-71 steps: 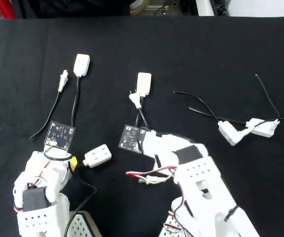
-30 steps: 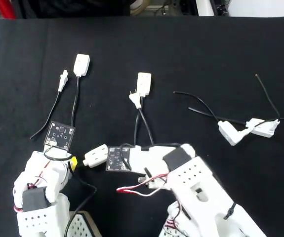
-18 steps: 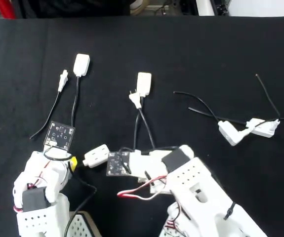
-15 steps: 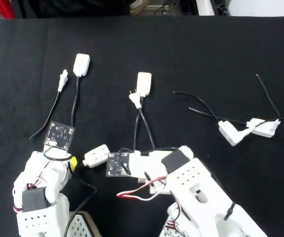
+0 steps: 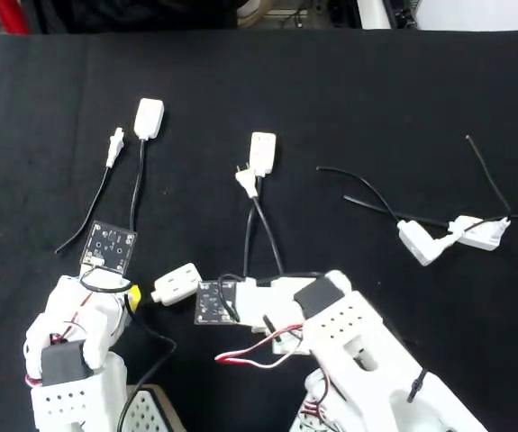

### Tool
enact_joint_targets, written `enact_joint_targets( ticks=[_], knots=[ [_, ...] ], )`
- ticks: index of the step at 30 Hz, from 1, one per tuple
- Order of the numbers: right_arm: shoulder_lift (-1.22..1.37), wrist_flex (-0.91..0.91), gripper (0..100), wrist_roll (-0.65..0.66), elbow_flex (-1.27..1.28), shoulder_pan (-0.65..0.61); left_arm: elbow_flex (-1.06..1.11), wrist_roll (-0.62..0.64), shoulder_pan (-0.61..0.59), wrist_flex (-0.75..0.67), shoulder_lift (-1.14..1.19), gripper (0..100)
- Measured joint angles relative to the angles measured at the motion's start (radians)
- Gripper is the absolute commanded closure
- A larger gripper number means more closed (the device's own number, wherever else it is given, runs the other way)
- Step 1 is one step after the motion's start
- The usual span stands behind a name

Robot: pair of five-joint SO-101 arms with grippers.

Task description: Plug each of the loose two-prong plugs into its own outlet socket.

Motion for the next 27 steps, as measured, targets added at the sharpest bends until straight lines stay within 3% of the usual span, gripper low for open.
enact_joint_targets(
  ticks=[21, 27],
  knots=[
    [0.0, -0.118, 84.8, 0.002, 0.092, -0.015, 0.0, 0.0, 0.0, 0.0, 0.0, 76],
    [0.0, -0.14, 89.7, 0.002, 0.098, -0.015, 0.0, 0.0, 0.0, 0.0, 0.0, 76]
  ],
)
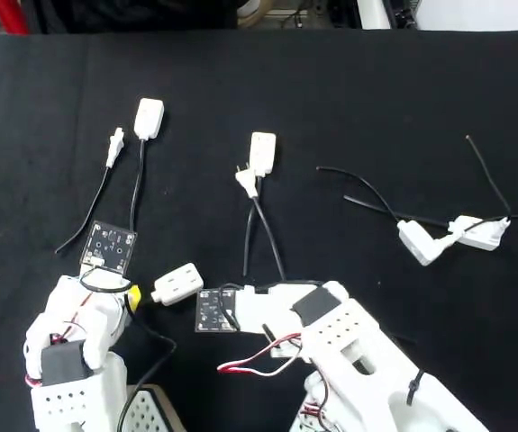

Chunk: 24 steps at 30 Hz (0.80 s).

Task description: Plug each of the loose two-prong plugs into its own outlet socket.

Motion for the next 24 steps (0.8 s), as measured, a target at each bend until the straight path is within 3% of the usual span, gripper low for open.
enact_joint_targets(
  ticks=[5, 9, 17, 24],
  knots=[
    [0.0, -0.003, 90.2, 0.0, 0.0, 0.0, 0.0, 0.0, 0.0, 0.0, 0.0, 76],
    [0.0, -0.003, 98.2, 0.0, 0.0, 0.0, 0.0, 0.0, 0.0, 0.0, 0.0, 76],
    [0.0, 0.005, 98.7, -0.005, -0.003, 0.0, 0.0, 0.0, 0.0, 0.0, 0.0, 76],
    [0.0, 0.218, 98.7, -0.006, -0.242, 0.063, 0.0, 0.035, 0.0, 0.0, 0.0, 76]
  ],
)
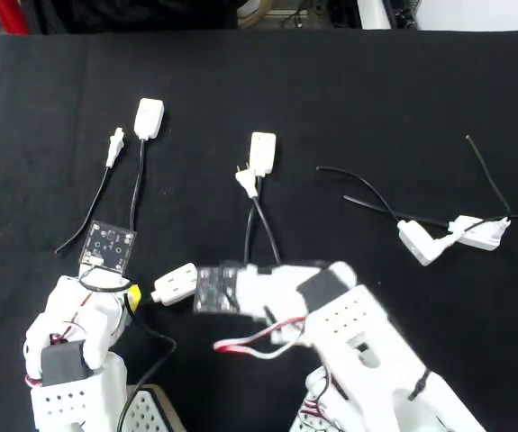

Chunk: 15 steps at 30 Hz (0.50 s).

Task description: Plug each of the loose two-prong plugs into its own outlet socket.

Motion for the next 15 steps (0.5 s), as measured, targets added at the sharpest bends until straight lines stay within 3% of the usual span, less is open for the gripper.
enact_joint_targets(
  ticks=[6, 10, 15],
  knots=[
    [0.0, 0.052, 98.7, -0.146, -0.236, -0.037, -0.137, 0.216, 0.054, -0.012, 0.0, 76],
    [0.0, -0.049, 98.7, -0.302, -0.244, -0.15, -0.252, 0.344, 0.201, -0.012, -0.002, 76],
    [0.0, -0.218, 98.7, -0.453, -0.23, -0.172, -0.338, 0.465, 0.282, -0.012, -0.002, 76]
  ],
)
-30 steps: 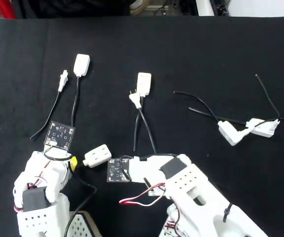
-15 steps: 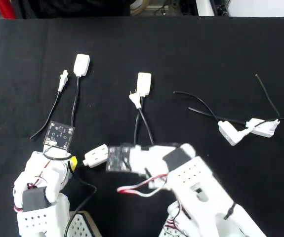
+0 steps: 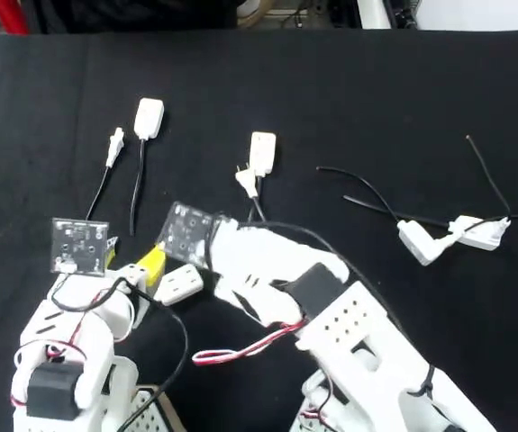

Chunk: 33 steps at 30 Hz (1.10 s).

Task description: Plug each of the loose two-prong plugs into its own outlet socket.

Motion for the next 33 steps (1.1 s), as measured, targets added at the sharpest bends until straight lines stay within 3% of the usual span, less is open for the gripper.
enact_joint_targets(
  ticks=[4, 11, 18, 33],
  knots=[
    [-0.058, -0.086, 98.7, -0.097, 0.029, 0.0, -0.015, 0.083, 0.015, 0.0, 0.0, 76],
    [-0.247, -0.094, 98.7, -0.153, 0.109, -0.034, -0.075, 0.152, 0.037, 0.0, 0.0, 76],
    [-0.236, -0.149, 98.7, -0.164, 0.14, -0.037, -0.132, 0.133, 0.19, 0.026, 0.0, 76],
    [-0.193, -0.178, 98.7, -0.164, 0.14, -0.037, -0.084, 0.071, 0.298, 0.003, 0.0, 76]
  ],
)
